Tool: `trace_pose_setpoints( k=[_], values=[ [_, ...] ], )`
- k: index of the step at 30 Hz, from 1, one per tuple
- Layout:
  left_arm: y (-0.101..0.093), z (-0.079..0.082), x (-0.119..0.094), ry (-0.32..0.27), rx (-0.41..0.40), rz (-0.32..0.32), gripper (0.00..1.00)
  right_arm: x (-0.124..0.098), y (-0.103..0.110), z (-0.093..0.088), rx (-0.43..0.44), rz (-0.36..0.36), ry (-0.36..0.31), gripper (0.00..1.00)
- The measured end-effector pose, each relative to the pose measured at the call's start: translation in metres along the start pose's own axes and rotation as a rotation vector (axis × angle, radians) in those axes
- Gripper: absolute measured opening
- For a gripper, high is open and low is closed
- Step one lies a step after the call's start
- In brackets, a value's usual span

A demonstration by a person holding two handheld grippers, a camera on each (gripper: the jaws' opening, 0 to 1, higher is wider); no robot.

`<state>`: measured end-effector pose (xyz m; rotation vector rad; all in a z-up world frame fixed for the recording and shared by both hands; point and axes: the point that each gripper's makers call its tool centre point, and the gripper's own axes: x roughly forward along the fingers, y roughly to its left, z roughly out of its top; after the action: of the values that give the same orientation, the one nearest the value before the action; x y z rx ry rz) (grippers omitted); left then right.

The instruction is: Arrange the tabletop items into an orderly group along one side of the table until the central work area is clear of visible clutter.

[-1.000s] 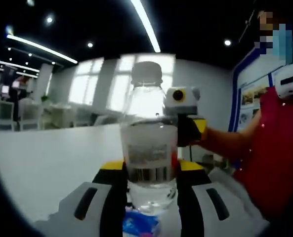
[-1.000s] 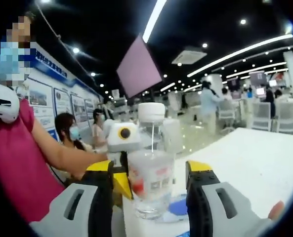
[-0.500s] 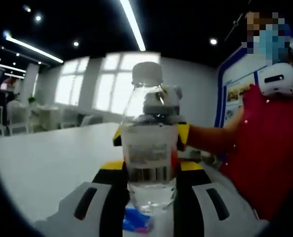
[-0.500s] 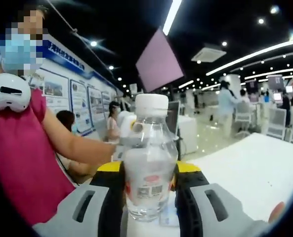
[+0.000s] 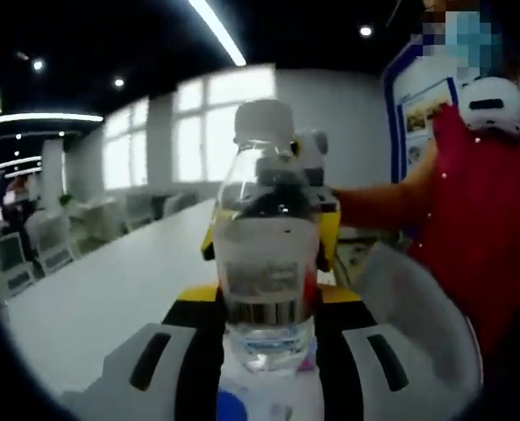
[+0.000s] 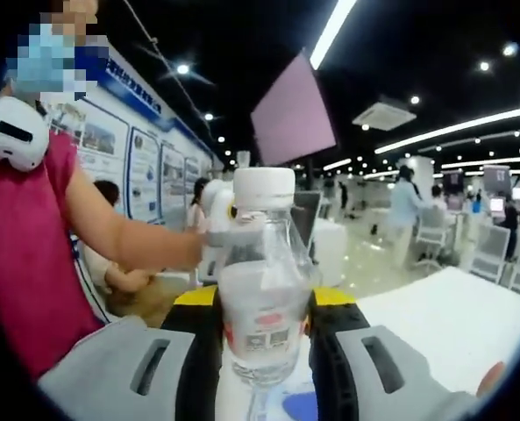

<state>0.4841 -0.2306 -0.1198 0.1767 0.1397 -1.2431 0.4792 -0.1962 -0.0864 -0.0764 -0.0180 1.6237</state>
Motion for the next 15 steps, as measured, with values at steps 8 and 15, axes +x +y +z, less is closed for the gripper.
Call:
trace_pose_setpoints(
  k=[8,15],
  values=[
    [0.037,-0.034,-0.023,0.081,0.026,0.009,0.36,0.043,-0.029,-0.026,-0.031,-0.012,0.018,0.37],
    [0.078,-0.083,-0.036,0.16,-0.024,0.024,0.36,0.073,-0.064,-0.066,0.012,-0.036,0.058,0.37]
  ],
)
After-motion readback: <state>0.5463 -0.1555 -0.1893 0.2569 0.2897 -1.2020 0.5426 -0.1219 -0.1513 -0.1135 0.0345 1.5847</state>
